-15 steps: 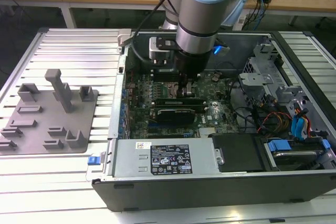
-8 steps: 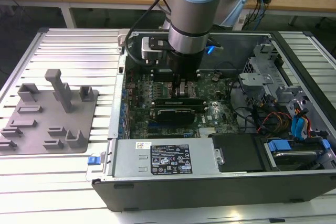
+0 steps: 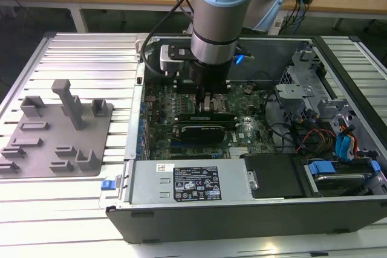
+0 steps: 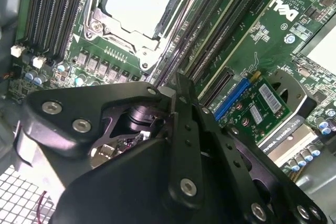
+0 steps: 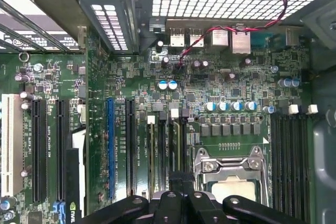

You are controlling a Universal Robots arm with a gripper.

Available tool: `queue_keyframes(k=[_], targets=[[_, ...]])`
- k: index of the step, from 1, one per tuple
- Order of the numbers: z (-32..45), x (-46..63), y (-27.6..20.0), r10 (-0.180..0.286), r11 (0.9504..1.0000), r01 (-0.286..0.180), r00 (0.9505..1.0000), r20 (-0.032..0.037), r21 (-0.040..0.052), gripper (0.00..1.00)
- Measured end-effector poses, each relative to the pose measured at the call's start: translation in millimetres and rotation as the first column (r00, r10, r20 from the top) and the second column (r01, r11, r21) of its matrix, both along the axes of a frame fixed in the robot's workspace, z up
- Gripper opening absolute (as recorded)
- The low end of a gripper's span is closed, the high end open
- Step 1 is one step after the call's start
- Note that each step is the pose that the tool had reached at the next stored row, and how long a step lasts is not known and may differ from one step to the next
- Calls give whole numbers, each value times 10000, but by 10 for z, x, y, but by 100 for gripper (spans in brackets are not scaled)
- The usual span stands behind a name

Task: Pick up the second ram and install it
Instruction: 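Press down the second ram until it locks into place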

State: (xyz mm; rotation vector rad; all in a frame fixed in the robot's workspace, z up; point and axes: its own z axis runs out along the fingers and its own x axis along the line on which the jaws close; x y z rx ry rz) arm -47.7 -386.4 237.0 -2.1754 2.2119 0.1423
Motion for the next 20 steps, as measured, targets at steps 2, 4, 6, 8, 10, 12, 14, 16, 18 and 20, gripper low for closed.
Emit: queue_keyframes(k=[2,4,6,8,10,12,14,16,18,20], targets=[[-7,-6,1,-4,10000,4,10000,2,5,8],[-29,-22,0,-1,10000,1,10000,1,2,8],[-38,-26,0,0,10000,0,10000,0,1,8],[-56,-28,0,0,10000,0,10000,-2,0,8],[-59,-28,0,-1,10000,1,10000,0,3,8],[-59,-28,0,-1,10000,1,10000,1,3,8],[-70,-28,0,-1,10000,1,10000,0,2,8],[-73,-28,0,-1,10000,1,10000,0,3,8],[-87,-29,-1,-1,10000,1,10000,-2,-2,8],[-90,-29,-1,-1,10000,1,10000,-1,0,8]])
